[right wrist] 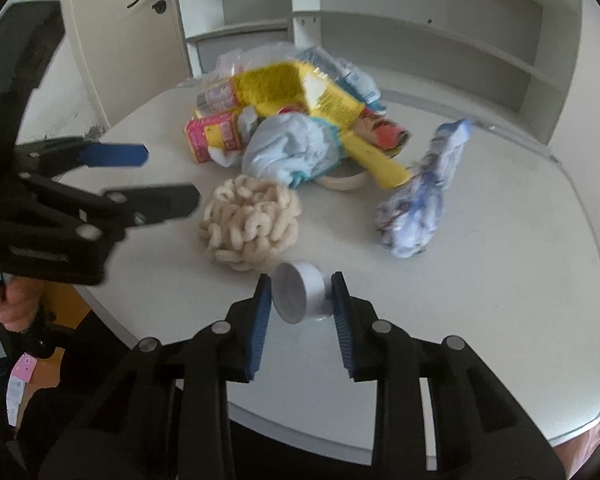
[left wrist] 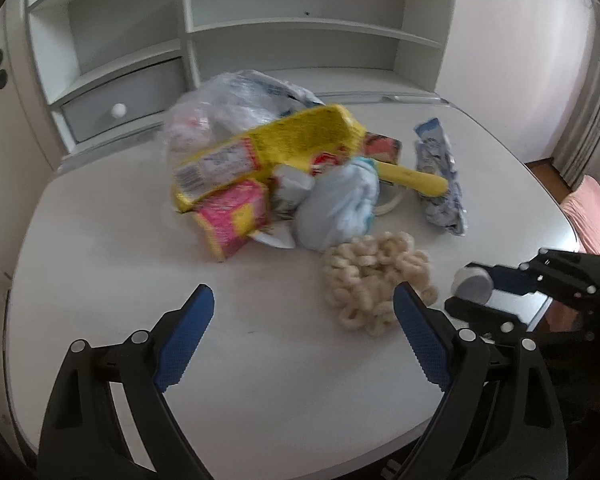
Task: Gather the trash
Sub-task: 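Grasp the white cap with the right tool while the left tool grasps the cereal rings, then carry cap and cereal rings over the black bin and open both tools, then grasp the blue-white wrapper with the right tool while the left tool grasps the pink box, then carry the pink box and wrapper over the black bin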
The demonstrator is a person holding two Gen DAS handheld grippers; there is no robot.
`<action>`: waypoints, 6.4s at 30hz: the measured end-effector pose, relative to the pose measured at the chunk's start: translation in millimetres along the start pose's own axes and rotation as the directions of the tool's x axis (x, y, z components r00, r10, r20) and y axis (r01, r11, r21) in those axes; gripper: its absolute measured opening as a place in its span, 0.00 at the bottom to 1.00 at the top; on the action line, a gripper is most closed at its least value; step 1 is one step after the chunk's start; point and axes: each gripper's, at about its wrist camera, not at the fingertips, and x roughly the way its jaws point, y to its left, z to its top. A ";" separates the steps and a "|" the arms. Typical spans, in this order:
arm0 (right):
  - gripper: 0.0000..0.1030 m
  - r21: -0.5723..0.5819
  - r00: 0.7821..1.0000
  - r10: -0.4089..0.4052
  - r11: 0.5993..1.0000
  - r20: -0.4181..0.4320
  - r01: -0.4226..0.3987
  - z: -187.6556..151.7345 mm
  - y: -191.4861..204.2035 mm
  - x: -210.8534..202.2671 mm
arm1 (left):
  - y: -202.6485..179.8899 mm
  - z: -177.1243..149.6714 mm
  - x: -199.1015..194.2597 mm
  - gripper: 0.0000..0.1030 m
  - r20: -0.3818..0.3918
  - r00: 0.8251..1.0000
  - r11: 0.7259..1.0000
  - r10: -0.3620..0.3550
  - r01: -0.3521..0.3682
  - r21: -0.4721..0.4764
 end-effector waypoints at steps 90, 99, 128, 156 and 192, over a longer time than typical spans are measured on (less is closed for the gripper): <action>0.55 0.812 0.895 -0.274 0.386 -0.352 0.438 -503.5 -343.5 -181.6 | -616.4 -163.4 160.5 0.61 -0.693 0.693 0.715 -0.201 0.587 0.380; 0.61 0.785 0.866 -0.366 0.395 -0.341 0.477 -465.9 -344.3 -213.9 | -594.7 -119.9 131.8 0.72 -0.568 0.741 0.743 -0.359 0.595 0.307; 0.69 0.309 0.998 -0.037 0.951 0.045 0.021 42.8 -78.5 -26.9 | 87.3 43.9 -64.9 0.88 0.044 0.997 0.980 0.070 -0.060 -0.190; 0.23 0.367 0.997 0.072 0.927 0.011 -0.071 82.1 -82.9 19.2 | 82.1 29.9 33.7 0.22 -0.014 0.997 0.996 -0.069 0.069 -0.052; 0.23 0.724 0.876 -0.470 0.567 -0.108 0.393 -278.4 -305.5 -246.7 | -429.8 -6.3 11.0 0.16 -0.258 0.839 0.739 -0.478 0.543 0.399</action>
